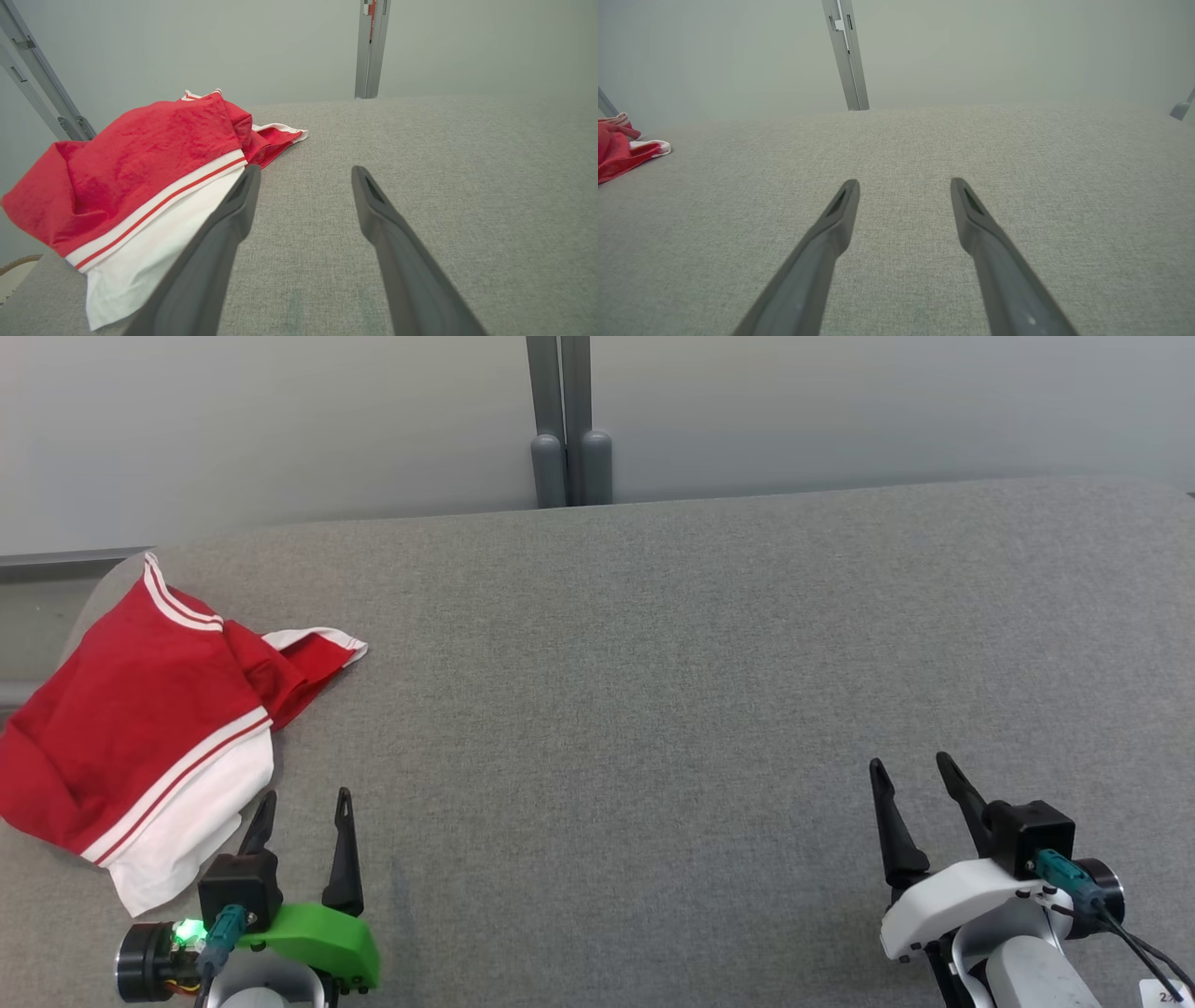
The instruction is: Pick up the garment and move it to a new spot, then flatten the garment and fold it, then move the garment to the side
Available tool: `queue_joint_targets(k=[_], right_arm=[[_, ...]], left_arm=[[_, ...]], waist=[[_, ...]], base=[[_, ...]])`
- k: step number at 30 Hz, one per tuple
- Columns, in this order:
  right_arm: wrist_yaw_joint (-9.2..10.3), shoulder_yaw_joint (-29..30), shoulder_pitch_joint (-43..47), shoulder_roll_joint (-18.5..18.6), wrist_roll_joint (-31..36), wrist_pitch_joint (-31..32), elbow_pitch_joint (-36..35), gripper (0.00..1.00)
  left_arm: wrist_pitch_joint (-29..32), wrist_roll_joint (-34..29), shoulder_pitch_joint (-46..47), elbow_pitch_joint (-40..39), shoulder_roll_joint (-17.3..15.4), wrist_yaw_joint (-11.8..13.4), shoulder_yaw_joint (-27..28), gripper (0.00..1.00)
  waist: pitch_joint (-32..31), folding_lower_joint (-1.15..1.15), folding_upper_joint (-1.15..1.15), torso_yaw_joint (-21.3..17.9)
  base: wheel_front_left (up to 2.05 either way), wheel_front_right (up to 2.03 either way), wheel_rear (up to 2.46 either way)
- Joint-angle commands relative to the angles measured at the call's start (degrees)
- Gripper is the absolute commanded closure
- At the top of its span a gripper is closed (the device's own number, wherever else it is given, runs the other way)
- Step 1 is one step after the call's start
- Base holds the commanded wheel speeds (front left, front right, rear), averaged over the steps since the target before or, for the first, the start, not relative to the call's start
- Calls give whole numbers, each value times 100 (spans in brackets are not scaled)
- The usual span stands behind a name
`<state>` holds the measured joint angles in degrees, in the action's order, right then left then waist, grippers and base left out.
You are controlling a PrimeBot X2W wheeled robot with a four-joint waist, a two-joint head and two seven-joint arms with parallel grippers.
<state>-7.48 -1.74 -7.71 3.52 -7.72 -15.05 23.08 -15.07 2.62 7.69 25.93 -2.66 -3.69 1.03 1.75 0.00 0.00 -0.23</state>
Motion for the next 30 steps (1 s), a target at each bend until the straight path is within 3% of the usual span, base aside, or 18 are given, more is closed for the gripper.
queue_joint_targets(k=[1, 18, 30], right_arm=[[-2, 25, -71, 4, 17, -19, 13, 0], [-2, 197, 18, -48, -49, -18, -467, 0], [-2, 111, -8, -57, -32, -18, -368, 0]], left_arm=[[-11, -42, 19, -9, -43, 40, 21, 0], [-11, 70, -41, -121, -40, 73, 68, 0], [-11, 80, -20, -127, -41, 110, 100, 0]], waist=[[0, 0, 0, 1], [-23, 0, 0, -10], [11, 0, 0, 170]], base=[[0, 0, 0], [0, 0, 0], [0, 0, 0]])
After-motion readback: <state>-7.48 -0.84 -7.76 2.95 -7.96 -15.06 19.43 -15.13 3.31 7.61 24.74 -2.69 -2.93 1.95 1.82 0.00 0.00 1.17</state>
